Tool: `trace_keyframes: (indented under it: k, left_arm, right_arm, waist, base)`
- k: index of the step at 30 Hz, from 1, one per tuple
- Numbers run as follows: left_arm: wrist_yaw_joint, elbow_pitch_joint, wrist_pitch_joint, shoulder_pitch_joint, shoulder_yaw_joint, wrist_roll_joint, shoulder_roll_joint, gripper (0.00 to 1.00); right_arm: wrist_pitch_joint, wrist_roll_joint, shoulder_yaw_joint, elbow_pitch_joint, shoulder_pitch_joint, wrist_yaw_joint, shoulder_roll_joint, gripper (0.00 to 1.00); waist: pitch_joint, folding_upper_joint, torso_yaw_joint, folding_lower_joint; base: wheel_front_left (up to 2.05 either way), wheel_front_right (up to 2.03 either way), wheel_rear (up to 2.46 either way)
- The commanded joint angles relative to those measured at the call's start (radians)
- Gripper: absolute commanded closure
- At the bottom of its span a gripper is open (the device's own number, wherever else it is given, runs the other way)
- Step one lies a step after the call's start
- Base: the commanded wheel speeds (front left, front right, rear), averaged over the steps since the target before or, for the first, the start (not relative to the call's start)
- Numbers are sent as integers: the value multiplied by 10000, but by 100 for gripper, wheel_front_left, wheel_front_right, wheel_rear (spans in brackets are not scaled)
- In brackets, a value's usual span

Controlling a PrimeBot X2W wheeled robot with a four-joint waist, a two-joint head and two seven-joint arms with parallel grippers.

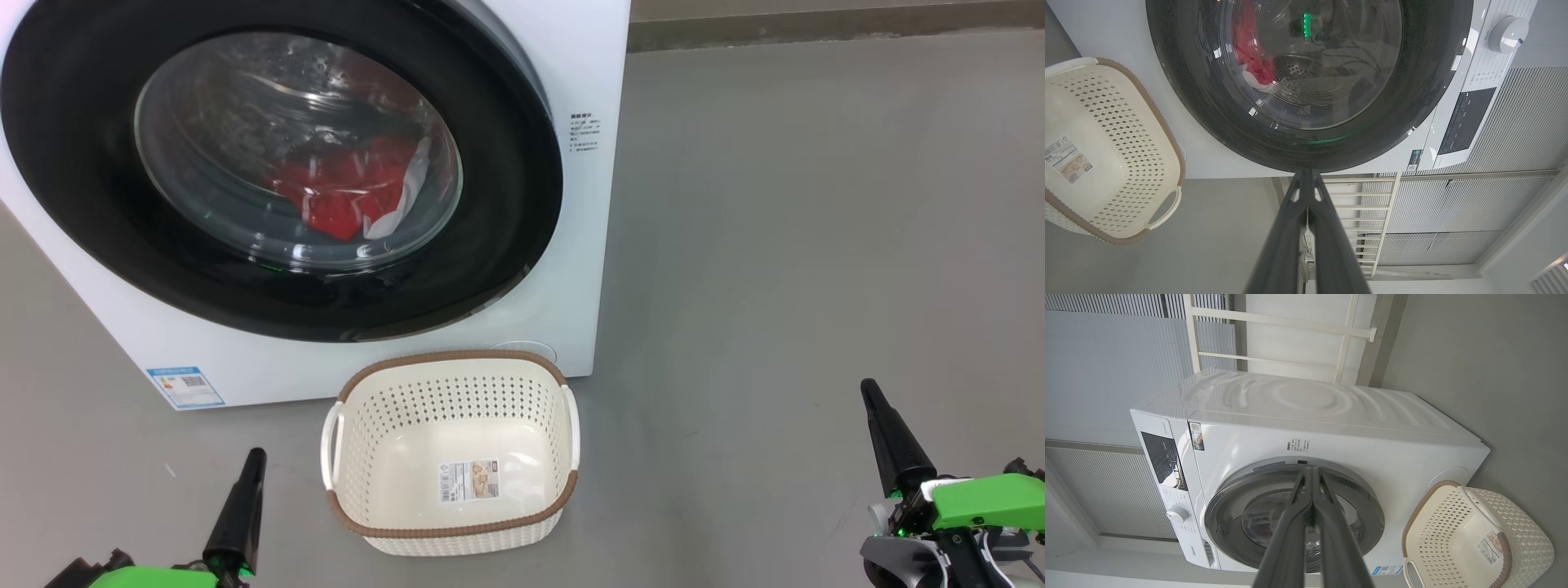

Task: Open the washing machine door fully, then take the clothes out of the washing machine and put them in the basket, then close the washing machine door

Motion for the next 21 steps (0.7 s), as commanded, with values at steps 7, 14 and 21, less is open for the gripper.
trace_keyframes:
  k: [7,14,21]
  left_arm:
    - [-71,-209,73,-392,281,-75,112,100]
    - [4,119,-4,43,-7,2,-21,0]
    - [9,442,-27,141,-80,10,-101,0]
  right_arm:
    - [57,-83,185,-244,-431,-4,-91,100]
    - [-12,4,15,132,35,2,36,0]
    - [-130,27,223,470,138,2,161,0]
  waist:
    - [0,0,0,0]
    - [0,0,0,1]
    - [11,0,3,11]
  base:
    - [0,0,0]
    - [0,0,0]
    - [0,0,0]
